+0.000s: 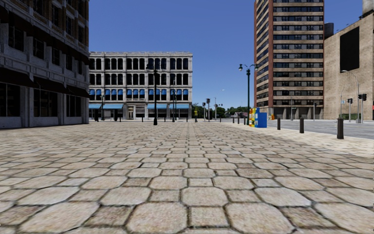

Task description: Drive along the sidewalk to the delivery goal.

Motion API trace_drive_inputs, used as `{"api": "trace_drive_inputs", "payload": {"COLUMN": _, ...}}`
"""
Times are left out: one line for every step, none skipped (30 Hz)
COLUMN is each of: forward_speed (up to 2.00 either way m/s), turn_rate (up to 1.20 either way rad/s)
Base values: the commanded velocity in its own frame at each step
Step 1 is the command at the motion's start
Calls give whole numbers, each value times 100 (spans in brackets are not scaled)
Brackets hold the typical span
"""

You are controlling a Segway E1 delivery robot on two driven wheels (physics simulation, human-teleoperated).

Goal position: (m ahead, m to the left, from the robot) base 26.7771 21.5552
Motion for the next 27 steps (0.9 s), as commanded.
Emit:
{"api": "trace_drive_inputs", "payload": {"forward_speed": 200, "turn_rate": 0}}
{"api": "trace_drive_inputs", "payload": {"forward_speed": 200, "turn_rate": 0}}
{"api": "trace_drive_inputs", "payload": {"forward_speed": 200, "turn_rate": 0}}
{"api": "trace_drive_inputs", "payload": {"forward_speed": 200, "turn_rate": 0}}
{"api": "trace_drive_inputs", "payload": {"forward_speed": 200, "turn_rate": 0}}
{"api": "trace_drive_inputs", "payload": {"forward_speed": 200, "turn_rate": 0}}
{"api": "trace_drive_inputs", "payload": {"forward_speed": 200, "turn_rate": 0}}
{"api": "trace_drive_inputs", "payload": {"forward_speed": 200, "turn_rate": 0}}
{"api": "trace_drive_inputs", "payload": {"forward_speed": 200, "turn_rate": 0}}
{"api": "trace_drive_inputs", "payload": {"forward_speed": 200, "turn_rate": 0}}
{"api": "trace_drive_inputs", "payload": {"forward_speed": 200, "turn_rate": 0}}
{"api": "trace_drive_inputs", "payload": {"forward_speed": 200, "turn_rate": 0}}
{"api": "trace_drive_inputs", "payload": {"forward_speed": 200, "turn_rate": 0}}
{"api": "trace_drive_inputs", "payload": {"forward_speed": 200, "turn_rate": 0}}
{"api": "trace_drive_inputs", "payload": {"forward_speed": 200, "turn_rate": 0}}
{"api": "trace_drive_inputs", "payload": {"forward_speed": 200, "turn_rate": 0}}
{"api": "trace_drive_inputs", "payload": {"forward_speed": 200, "turn_rate": 0}}
{"api": "trace_drive_inputs", "payload": {"forward_speed": 200, "turn_rate": 0}}
{"api": "trace_drive_inputs", "payload": {"forward_speed": 200, "turn_rate": 0}}
{"api": "trace_drive_inputs", "payload": {"forward_speed": 200, "turn_rate": 0}}
{"api": "trace_drive_inputs", "payload": {"forward_speed": 200, "turn_rate": 0}}
{"api": "trace_drive_inputs", "payload": {"forward_speed": 200, "turn_rate": 0}}
{"api": "trace_drive_inputs", "payload": {"forward_speed": 200, "turn_rate": 0}}
{"api": "trace_drive_inputs", "payload": {"forward_speed": 200, "turn_rate": 0}}
{"api": "trace_drive_inputs", "payload": {"forward_speed": 200, "turn_rate": 0}}
{"api": "trace_drive_inputs", "payload": {"forward_speed": 200, "turn_rate": 0}}
{"api": "trace_drive_inputs", "payload": {"forward_speed": 200, "turn_rate": 0}}
